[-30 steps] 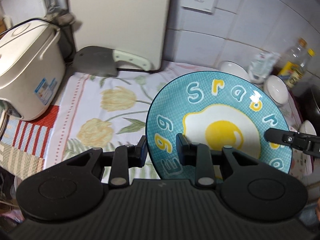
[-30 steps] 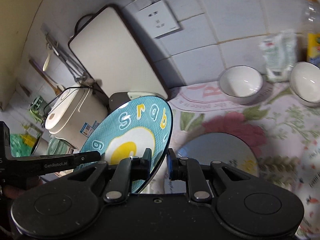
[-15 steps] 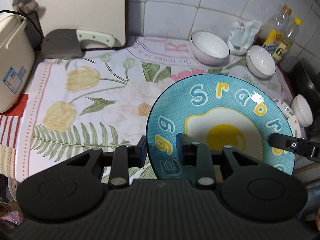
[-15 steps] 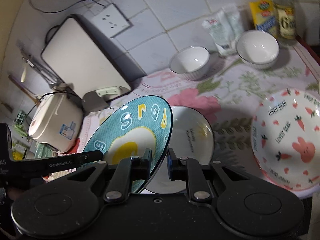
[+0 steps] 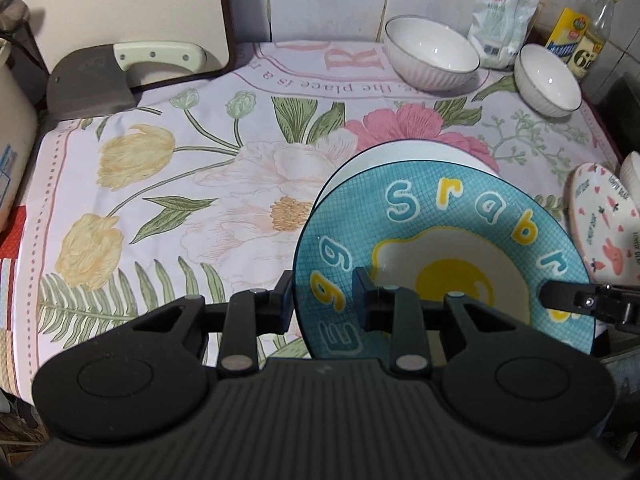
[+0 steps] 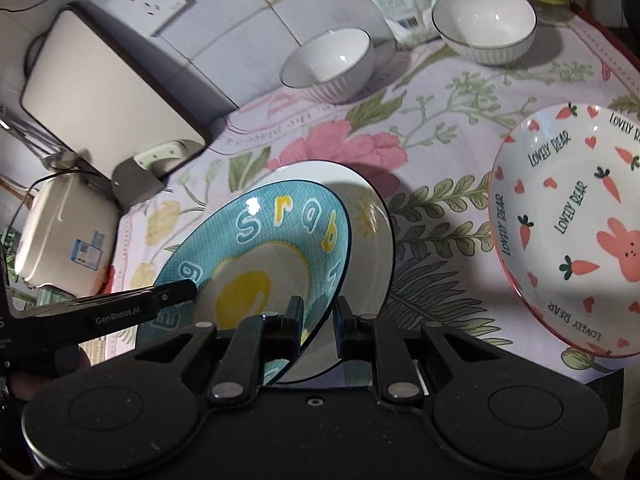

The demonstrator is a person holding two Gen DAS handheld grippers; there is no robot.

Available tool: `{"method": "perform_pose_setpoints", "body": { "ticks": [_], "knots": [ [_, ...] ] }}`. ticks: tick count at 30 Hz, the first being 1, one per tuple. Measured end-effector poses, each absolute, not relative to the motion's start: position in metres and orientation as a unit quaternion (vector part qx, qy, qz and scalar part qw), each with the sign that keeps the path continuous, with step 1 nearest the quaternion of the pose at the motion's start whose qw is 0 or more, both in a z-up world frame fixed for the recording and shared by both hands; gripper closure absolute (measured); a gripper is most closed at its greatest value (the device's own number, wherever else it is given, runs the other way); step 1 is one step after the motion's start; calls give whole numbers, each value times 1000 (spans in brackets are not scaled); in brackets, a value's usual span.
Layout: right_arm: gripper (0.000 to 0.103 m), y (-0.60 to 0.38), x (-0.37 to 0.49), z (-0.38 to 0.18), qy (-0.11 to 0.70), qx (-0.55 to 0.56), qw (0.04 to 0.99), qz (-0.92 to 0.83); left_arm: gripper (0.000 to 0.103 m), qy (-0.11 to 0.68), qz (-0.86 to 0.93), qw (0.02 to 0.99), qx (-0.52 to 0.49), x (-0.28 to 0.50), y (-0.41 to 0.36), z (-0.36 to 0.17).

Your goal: Organize plates and bowls

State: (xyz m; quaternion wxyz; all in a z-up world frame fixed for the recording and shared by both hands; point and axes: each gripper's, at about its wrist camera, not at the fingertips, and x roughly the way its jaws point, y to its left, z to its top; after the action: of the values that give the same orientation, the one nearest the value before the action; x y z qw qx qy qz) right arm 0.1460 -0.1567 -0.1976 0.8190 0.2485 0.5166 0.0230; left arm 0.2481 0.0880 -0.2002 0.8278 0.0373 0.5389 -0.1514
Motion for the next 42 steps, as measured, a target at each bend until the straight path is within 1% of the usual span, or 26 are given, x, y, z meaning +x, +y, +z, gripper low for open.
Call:
{"method": "perform_pose_setpoints", "body": {
  "ticks": [9, 14, 18, 22, 29, 34, 35, 36, 42],
  "knots": [
    [83, -157, 157, -212, 530, 248, 811, 11, 75, 553, -159, 817, 42, 259, 85, -216],
    [83, -153, 163, -213, 533, 218, 818, 1, 75, 560, -170, 810, 39, 263, 84, -220],
    [83, -147, 169, -214, 539, 169, 825, -7, 75, 581, -169, 796, 15, 262, 87, -231],
    [82, -145, 177, -216, 543, 149, 826, -11, 76, 588, -173, 790, 19, 260, 88, -237],
    [78, -137, 191, -214, 549, 107, 828, -18, 75, 601, -175, 778, 42, 265, 82, -238],
    [75, -135, 193, -208, 547, 108, 829, -41, 74, 610, -172, 770, 79, 266, 74, -236],
    [72, -137, 190, -204, 537, 113, 835, -52, 74, 607, -172, 771, 84, 265, 73, -234],
    [66, -138, 188, -202, 531, 113, 838, -59, 73, 605, -175, 772, 85, 265, 72, -233],
    [66, -137, 183, -191, 522, 104, 846, -36, 72, 614, -165, 767, 89, 261, 69, -225]
  ]
}}
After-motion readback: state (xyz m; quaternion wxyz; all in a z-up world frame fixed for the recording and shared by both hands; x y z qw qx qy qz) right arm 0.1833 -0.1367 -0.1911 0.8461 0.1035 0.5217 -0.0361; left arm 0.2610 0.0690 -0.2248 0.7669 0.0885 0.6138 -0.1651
